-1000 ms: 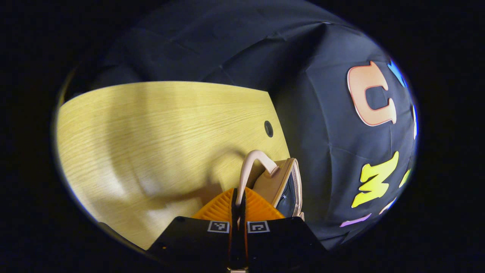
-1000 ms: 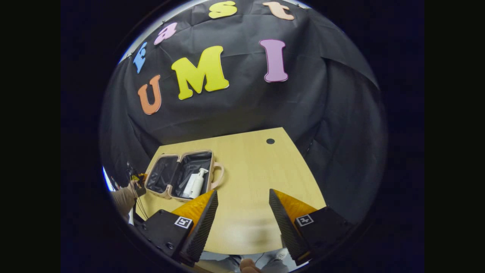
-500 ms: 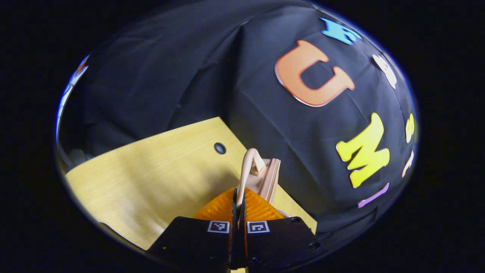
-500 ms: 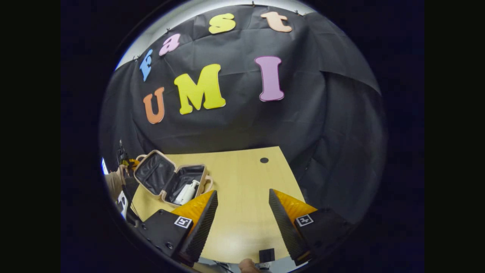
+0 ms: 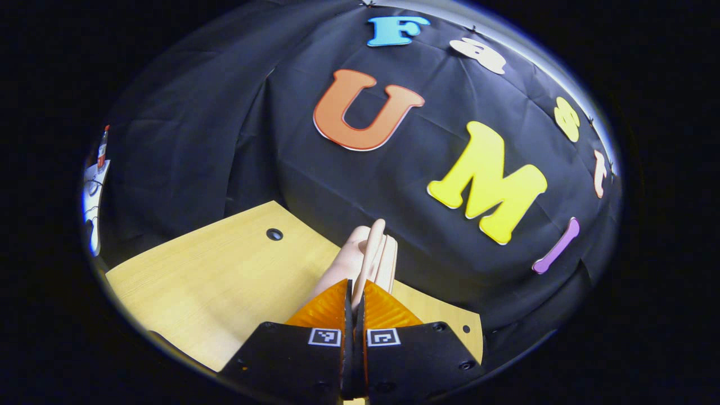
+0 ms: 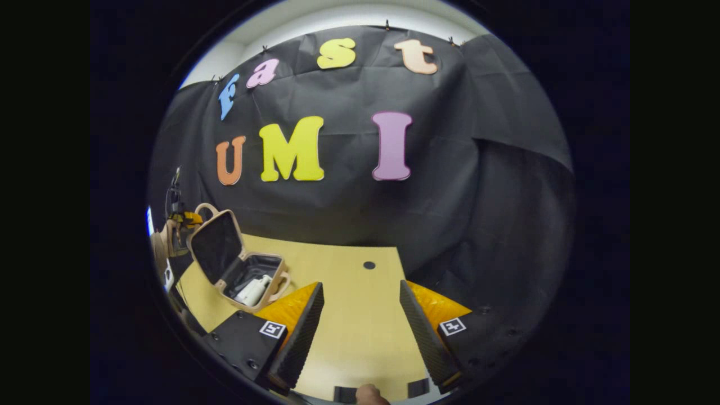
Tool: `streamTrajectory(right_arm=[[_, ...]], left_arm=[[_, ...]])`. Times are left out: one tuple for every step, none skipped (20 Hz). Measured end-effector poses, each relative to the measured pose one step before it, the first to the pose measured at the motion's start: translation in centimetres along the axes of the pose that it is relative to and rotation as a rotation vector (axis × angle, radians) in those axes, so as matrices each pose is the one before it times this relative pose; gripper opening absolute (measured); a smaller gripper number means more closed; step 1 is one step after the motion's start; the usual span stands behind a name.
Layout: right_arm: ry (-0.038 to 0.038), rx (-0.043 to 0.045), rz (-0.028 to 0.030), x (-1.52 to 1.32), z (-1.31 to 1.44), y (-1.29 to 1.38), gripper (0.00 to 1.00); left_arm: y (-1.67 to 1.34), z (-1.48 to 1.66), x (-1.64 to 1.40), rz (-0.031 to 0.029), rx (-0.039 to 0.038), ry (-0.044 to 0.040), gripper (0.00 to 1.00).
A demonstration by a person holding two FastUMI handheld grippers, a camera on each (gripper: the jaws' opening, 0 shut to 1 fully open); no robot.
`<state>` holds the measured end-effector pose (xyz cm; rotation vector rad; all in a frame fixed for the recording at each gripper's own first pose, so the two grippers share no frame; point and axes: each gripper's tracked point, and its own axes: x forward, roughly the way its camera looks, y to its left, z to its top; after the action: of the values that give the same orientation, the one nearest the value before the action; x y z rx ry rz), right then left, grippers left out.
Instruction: First open the suitcase, pack the skin care products into it, and then close the suitcase.
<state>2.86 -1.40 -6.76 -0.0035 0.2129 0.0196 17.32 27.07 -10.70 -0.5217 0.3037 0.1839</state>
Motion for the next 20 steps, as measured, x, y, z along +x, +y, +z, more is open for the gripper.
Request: streamTrajectory(right_arm=[[-0.02176,-0.00065,-0.00375,-0.366,0.323,-0.512,0.80],[-0.01518,-0.00364,-0.00208,-0.233,0.152,-0.658,0.80],[-0.00757,-0.00749,0.00078,-0.116,-0.240,-0.585,0.77],[-0.00172,-0.00606,0.00207,-0.181,-0.281,-0.400,0.78],[0.00527,0.00129,0.00666,-0.190,-0.451,-0.112,0.80],[0.01024,0.00404,0.01101,0.105,-0.687,-0.306,0.77],[0.00706,0.00402,0.01196,-0.019,-0.306,0.014,0.80],[0.00005,-0.00188,0.00453,-0.150,-0.078,-0.033,0.80],[-0.00498,-0.00395,-0.00127,-0.020,-0.023,-0.237,0.80],[-0.00196,-0.00404,-0.00007,-0.131,-0.036,-0.062,0.80],[-0.00300,-0.00290,0.00580,-0.143,-0.084,0.119,0.80],[-0.00432,-0.00447,0.00640,-0.160,0.047,0.168,0.80],[0.00233,-0.00324,0.00459,0.036,-0.232,-0.010,0.80],[0.00804,-0.00291,0.00664,0.037,-0.341,0.064,0.80],[0.00876,-0.00022,0.00396,-0.029,-0.353,-0.177,0.80],[0.00051,-0.00018,-0.00031,-0.065,-0.101,-0.220,0.80],[0.00257,-0.00117,-0.00340,0.068,-0.255,-0.297,0.80],[0.00930,0.00040,-0.00214,0.069,-0.382,-0.281,0.80],[0.01293,0.00224,-0.00478,-0.128,-0.597,-0.359,0.80],[0.01090,0.00666,-0.00498,0.005,-0.443,-0.379,0.80]], left_arm=[[-1.509,-0.623,-0.183,-0.00185,0.03288,-0.00604,0.03],[-1.596,-0.665,0.109,-0.00452,0.03336,0.00122,0.03],[-1.471,-0.728,-0.045,-0.00793,0.02688,-0.00057,0.03],[-1.339,-0.858,-0.074,-0.01196,0.02978,0.00446,0.03],[-1.326,-0.911,-0.001,-0.00823,0.02799,0.00412,0.03],[-1.183,-0.984,-0.005,-0.01179,0.02418,0.01008,0.03],[-1.400,-0.971,0.208,-0.01819,0.01871,0.00810,0.03],[-1.669,-1.119,0.340,-0.02597,0.01792,0.01533,0.03],[-1.664,-1.118,0.780,-0.03307,0.02890,0.02324,0.03],[-1.650,-1.662,0.487,-0.03089,0.04029,0.03252,0.03],[-1.571,-1.673,0.528,-0.01988,0.04651,0.03528,0.03],[-1.300,-1.433,0.718,-0.00473,0.04057,0.03391,0.03],[-1.129,-1.240,0.747,-0.00089,0.02549,0.02723,0.03],[-1.092,-1.074,0.754,-0.00589,0.00697,0.02179,0.03],[-0.926,-1.104,0.836,-0.00630,-0.00309,0.02625,0.03],[-0.715,-1.135,0.838,-0.00145,-0.00585,0.03080,0.03],[-0.577,-1.007,0.816,-0.00044,0.00601,0.03018,0.03],[-0.102,-1.125,0.410,0.00897,0.01336,0.02348,0.03],[-0.088,-0.659,0.706,0.00906,0.01462,0.02120,0.00],[-0.086,-0.545,0.382,0.00981,0.01498,0.01529,0.04]])
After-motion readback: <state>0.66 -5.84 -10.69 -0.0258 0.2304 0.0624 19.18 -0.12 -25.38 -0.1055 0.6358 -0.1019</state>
